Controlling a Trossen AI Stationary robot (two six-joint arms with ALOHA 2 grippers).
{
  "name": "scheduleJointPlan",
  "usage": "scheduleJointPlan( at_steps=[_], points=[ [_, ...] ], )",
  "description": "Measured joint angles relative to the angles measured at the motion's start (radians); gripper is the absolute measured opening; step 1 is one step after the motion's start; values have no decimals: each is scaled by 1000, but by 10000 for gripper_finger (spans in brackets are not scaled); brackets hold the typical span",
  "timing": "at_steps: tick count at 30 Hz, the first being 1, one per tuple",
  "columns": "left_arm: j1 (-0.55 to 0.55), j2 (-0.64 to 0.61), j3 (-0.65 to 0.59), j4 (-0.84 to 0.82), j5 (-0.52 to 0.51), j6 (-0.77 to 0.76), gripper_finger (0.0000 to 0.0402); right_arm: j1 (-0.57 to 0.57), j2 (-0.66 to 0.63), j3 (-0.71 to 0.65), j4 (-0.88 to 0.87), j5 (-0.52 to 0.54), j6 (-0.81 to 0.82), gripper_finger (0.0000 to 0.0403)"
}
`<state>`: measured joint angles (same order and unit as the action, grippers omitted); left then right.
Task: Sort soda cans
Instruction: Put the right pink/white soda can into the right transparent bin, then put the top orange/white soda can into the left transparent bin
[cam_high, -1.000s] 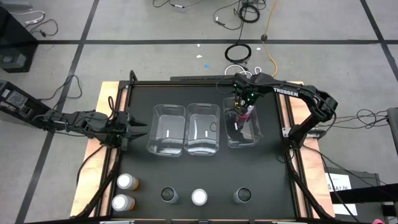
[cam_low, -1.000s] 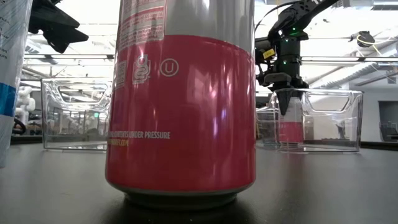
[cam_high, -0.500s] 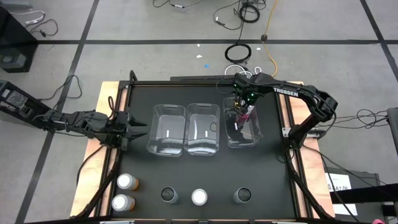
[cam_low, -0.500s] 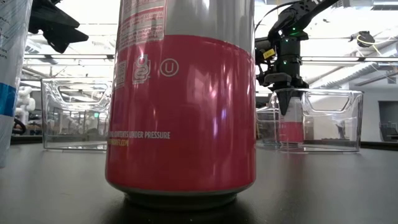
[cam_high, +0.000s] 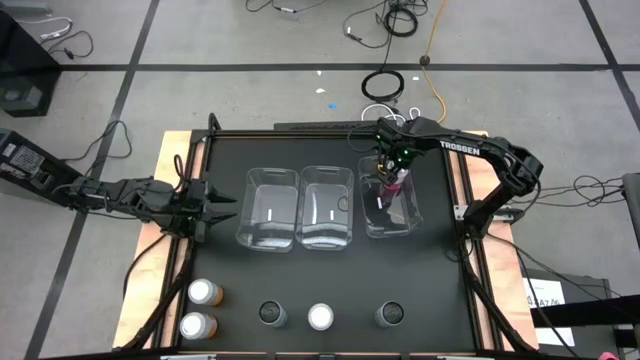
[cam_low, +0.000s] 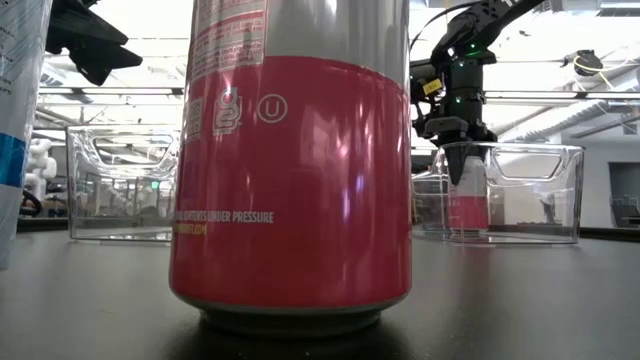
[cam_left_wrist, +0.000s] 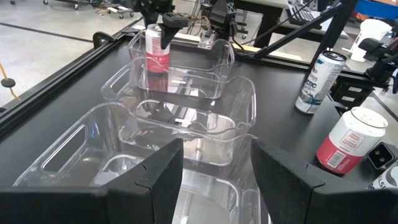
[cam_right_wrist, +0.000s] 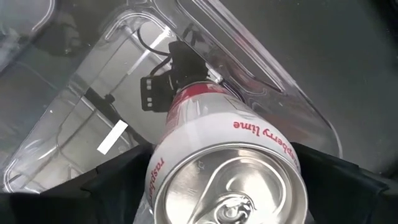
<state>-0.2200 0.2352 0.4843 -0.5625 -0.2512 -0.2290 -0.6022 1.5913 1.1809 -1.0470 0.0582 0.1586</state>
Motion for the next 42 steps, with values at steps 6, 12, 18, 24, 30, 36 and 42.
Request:
scheduleJointPlan(
  at_steps=[6, 12, 18, 24, 30, 36, 42],
  points=[
    [0, 0, 0, 0, 0, 0, 198, 0, 0, 0, 0, -2, 13, 394],
    [0, 0, 0, 0, 0, 0, 198, 0, 0, 0, -10, -2, 32, 398],
    [0, 0, 0, 0, 0, 0, 198, 0, -11, 0, -54, -1, 35, 397],
    [0, 0, 0, 0, 0, 0, 198, 0, -97, 1, -52, -1, 39, 396],
    [0, 0, 0, 0, 0, 0, 198, 0, -199, 60, -94, -1, 66, 396],
    [0, 0, 0, 0, 0, 0, 198, 0, -321, 116, -126, -6, 147, 396],
    [0, 0, 0, 0, 0, 0, 198, 27, -455, 119, -158, -9, 279, 396]
  ],
)
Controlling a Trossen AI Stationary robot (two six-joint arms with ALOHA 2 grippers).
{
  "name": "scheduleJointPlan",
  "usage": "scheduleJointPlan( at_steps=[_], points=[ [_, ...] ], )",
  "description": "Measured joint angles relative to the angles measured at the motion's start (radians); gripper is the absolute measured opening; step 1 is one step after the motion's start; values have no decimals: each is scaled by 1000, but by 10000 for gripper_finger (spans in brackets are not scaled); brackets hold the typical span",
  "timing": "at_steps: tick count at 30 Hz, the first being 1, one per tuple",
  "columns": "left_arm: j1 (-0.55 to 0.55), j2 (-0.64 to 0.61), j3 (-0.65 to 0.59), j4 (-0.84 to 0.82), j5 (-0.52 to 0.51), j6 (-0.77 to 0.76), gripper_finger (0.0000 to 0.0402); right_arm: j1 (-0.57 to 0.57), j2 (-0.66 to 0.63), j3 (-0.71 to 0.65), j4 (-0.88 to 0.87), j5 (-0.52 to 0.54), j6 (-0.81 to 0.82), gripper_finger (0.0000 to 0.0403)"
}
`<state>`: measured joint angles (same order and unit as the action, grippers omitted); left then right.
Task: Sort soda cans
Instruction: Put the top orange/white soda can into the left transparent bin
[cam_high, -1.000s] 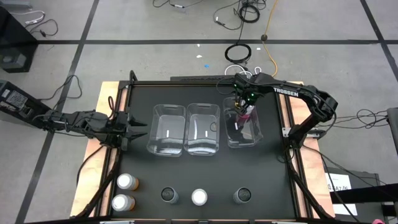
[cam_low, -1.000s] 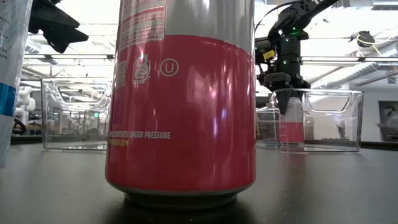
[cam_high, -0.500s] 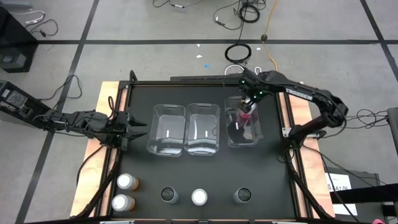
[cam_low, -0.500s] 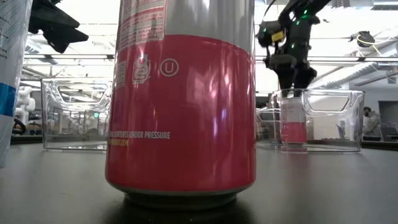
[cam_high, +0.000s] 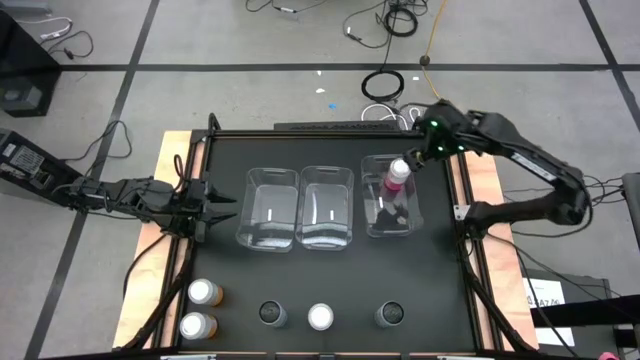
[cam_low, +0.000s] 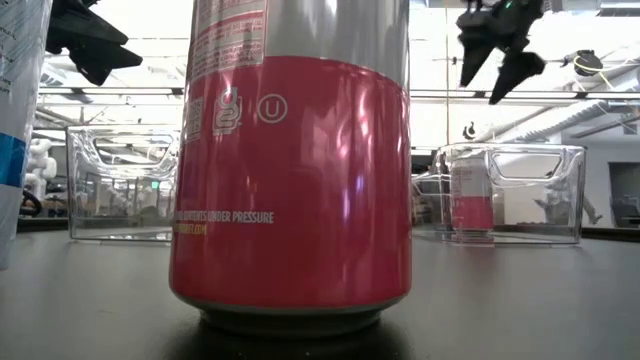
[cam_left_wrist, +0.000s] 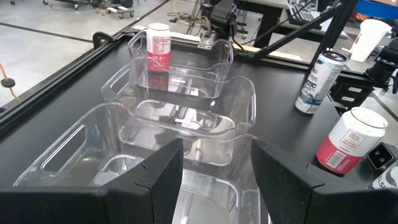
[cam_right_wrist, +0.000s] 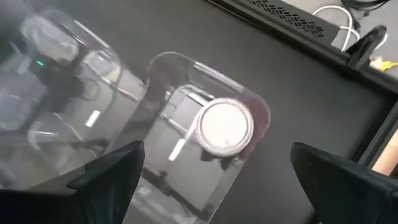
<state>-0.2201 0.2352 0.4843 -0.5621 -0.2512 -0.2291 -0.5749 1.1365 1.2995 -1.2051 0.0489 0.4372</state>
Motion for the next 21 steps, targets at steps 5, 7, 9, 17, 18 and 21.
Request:
scheduleJointPlan(
  at_steps=[5, 7, 9, 17, 18, 21],
  points=[
    [0, 0, 0, 0, 0, 0, 198, 84, -90, 0, -27, -3, 95, 396],
    [0, 0, 0, 0, 0, 0, 198, 128, -116, 0, -27, -3, 129, 396],
    [0, 0, 0, 0, 0, -1, 198, 172, -136, 0, -29, -3, 162, 396],
    [0, 0, 0, 0, 0, -1, 198, 359, -150, 0, -44, 26, 235, 396],
    [0, 0, 0, 0, 0, -1, 198, 380, -149, 0, -44, 32, 241, 396],
    [0, 0, 0, 14, 0, -2, 198, 431, -148, 0, -43, 33, 254, 396]
  ],
)
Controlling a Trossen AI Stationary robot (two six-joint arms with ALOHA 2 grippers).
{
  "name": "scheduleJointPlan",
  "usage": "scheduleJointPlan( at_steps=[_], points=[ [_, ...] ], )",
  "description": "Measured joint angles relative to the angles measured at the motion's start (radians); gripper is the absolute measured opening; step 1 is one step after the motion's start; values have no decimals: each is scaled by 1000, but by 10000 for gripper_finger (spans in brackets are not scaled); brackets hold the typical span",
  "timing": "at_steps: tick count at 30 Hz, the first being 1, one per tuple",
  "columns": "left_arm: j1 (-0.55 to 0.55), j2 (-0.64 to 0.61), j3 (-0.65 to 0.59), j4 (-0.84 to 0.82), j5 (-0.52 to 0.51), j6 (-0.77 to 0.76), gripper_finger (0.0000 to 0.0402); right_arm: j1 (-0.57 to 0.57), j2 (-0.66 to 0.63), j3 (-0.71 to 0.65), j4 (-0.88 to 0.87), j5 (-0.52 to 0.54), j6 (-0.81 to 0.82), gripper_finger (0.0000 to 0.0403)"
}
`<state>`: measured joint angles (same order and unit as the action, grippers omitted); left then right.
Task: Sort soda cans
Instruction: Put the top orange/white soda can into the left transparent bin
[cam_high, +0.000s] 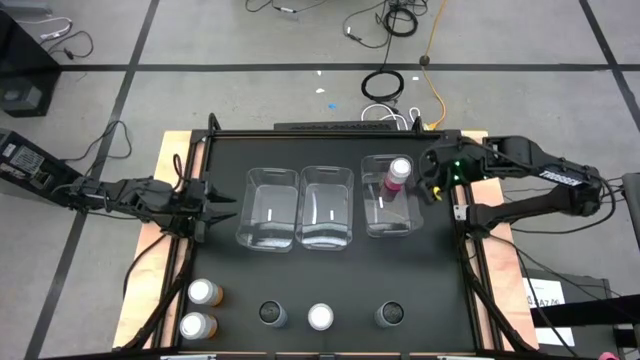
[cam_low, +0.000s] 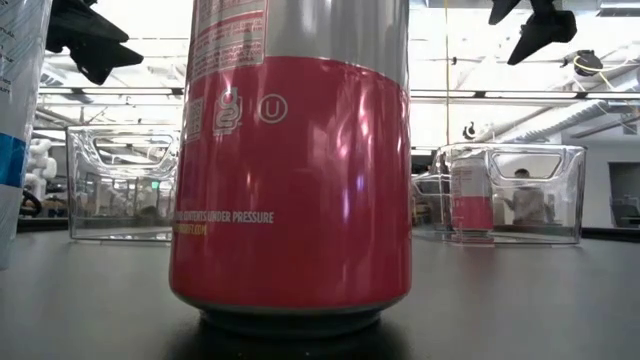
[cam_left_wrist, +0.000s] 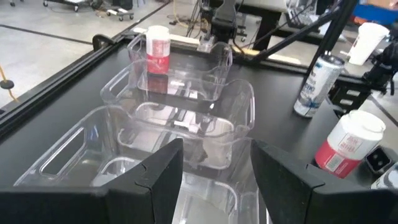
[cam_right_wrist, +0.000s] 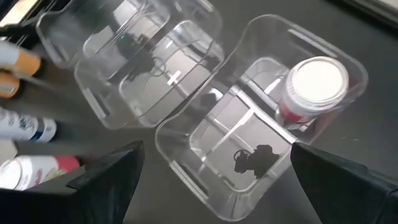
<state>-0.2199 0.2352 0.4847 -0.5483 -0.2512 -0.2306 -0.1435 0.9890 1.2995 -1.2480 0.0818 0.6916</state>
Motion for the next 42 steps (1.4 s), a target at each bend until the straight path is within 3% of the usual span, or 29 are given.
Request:
scheduleJointPlan(
  at_steps=[7, 14, 21, 28, 31, 35, 42],
  points=[
    [0, 0, 1, 73, 0, -60, 198, 93, 0, 0, -4, 3, 23, 396],
    [0, 0, 1, 78, -4, -52, 198, 186, 25, -9, -115, 27, 80, 396],
    [0, 0, 1, 78, -17, -51, 198, 333, 47, -118, -126, 17, 300, 396],
    [0, 0, 1, 90, -59, -110, 198, 533, 46, -205, -12, 19, 482, 396],
    [0, 0, 1, 127, -76, -150, 198, 633, 45, -205, 87, 86, 474, 396],
    [0, 17, 1, 160, -80, -147, 198, 764, 47, -205, 152, 277, 468, 396],
    [0, 95, 1, 232, -91, -147, 198, 894, 95, -205, -30, 269, 479, 396]
  ],
)
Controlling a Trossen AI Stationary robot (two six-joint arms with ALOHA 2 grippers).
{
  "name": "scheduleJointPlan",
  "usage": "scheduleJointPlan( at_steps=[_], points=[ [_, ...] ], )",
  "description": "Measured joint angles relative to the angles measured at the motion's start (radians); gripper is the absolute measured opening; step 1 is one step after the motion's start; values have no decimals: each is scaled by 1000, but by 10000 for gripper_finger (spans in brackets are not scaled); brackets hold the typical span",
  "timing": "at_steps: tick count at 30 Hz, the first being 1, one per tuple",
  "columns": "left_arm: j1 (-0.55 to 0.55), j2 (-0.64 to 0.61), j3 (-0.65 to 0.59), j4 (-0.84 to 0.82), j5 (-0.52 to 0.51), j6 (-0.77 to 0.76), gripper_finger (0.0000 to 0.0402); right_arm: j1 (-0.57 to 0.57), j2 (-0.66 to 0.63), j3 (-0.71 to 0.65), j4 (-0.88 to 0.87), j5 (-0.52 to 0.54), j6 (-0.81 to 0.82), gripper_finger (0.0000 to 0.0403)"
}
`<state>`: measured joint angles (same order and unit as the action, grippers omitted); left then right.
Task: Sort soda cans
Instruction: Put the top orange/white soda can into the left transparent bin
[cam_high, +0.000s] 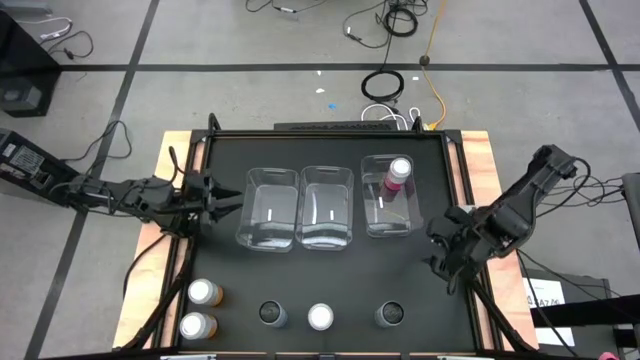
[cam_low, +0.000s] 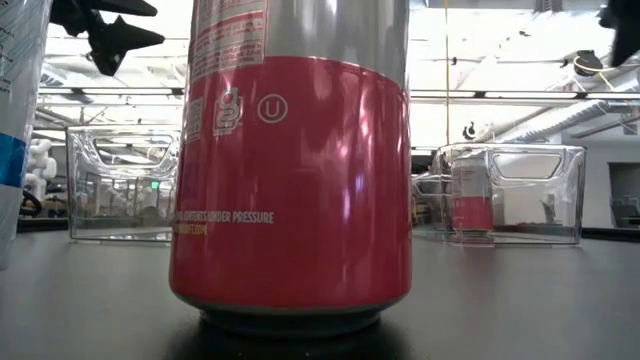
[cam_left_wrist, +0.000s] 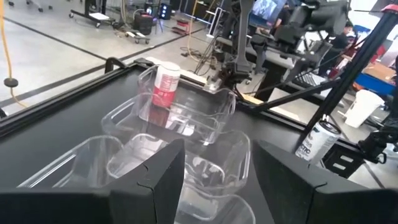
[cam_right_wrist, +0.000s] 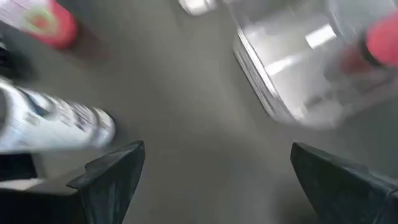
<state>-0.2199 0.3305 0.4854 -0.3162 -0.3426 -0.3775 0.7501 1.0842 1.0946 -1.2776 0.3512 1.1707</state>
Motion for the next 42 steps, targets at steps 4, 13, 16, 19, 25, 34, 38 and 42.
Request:
scheduleJointPlan(
  at_steps=[4, 13, 16, 19, 25, 34, 38, 42],
  points=[
    [0, 56, 2, 48, 30, 0, 198, 51, 41, -4, -39, 51, 81, 396],
    [-19, 243, 169, 41, 57, 71, 198, 200, 40, -213, 80, 407, 248, 396],
    [-34, 325, 255, 0, 50, 77, 198, 240, 19, -318, 156, 448, 303, 396],
    [-56, 423, 355, -87, 41, 55, 198, 271, -9, -388, 248, 546, 302, 396],
    [-119, 651, 598, -311, 12, -7, 198, 288, -31, -418, 316, 620, 198, 396],
    [-245, 989, 910, -656, 74, -240, 198, 287, -31, -418, 309, 612, 126, 396],
    [-301, 1109, 1005, -750, 105, -349, 198, 287, -31, -418, 297, 612, 117, 396],
    [-344, 1194, 1066, -784, 137, -427, 198, 287, -30, -418, 300, 612, 106, 396]
  ],
)
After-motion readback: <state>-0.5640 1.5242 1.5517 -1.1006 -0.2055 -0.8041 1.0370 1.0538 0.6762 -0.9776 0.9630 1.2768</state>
